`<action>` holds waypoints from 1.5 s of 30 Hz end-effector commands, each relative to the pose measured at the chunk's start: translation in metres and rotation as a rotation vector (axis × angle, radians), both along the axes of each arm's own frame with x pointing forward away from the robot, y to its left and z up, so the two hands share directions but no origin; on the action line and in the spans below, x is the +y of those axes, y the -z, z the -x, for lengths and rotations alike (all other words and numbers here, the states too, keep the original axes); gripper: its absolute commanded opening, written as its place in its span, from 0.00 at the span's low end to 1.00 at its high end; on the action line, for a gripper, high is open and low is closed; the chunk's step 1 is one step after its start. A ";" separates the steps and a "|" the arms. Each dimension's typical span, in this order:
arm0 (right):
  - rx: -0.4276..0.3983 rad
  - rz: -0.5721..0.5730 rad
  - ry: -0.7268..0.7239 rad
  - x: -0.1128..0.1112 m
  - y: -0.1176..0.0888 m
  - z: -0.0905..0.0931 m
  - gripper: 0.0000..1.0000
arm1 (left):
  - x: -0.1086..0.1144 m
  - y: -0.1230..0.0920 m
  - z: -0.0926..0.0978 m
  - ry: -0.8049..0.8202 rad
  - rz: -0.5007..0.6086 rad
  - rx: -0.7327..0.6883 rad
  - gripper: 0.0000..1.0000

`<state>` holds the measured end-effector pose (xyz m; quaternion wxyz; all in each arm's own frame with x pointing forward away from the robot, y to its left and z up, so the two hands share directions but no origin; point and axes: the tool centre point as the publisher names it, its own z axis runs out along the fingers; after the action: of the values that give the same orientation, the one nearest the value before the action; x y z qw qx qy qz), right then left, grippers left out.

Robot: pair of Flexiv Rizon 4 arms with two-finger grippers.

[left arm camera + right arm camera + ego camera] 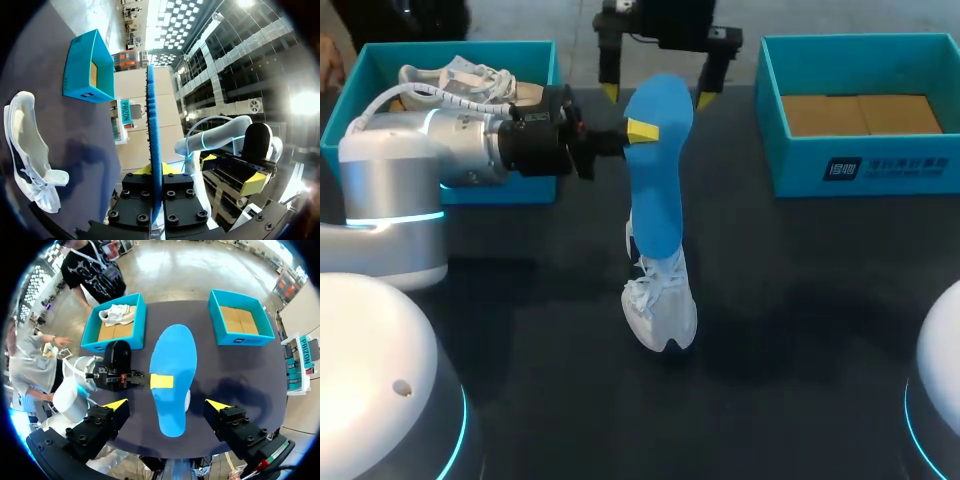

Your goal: Take the shoe out of the shoebox, open the shoe tongue, remove and reinsert the insole, then place the shoe into the shoebox

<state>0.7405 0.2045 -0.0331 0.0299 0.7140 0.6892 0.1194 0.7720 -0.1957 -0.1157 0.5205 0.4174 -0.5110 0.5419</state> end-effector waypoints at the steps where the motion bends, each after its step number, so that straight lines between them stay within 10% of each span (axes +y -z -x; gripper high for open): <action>1: -0.017 -0.119 -0.028 -0.021 0.006 0.001 1.00 | 0.001 0.000 0.001 0.000 -0.003 0.000 0.00; 10: -0.045 -0.267 -0.084 -0.037 0.006 0.003 1.00 | 0.001 0.000 0.001 0.000 -0.003 0.000 0.00; 25: -0.122 -0.875 -0.164 -0.057 0.003 0.001 1.00 | 0.001 0.000 0.001 0.000 -0.003 0.000 0.00; 45: -0.076 -1.042 -0.235 -0.075 0.030 -0.003 1.00 | 0.001 0.000 0.001 0.000 -0.003 0.000 0.00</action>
<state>0.7426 0.1320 -0.0554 -0.1856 0.6330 0.6644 0.3512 0.7719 -0.1956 -0.1158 0.5205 0.4174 -0.5110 0.5420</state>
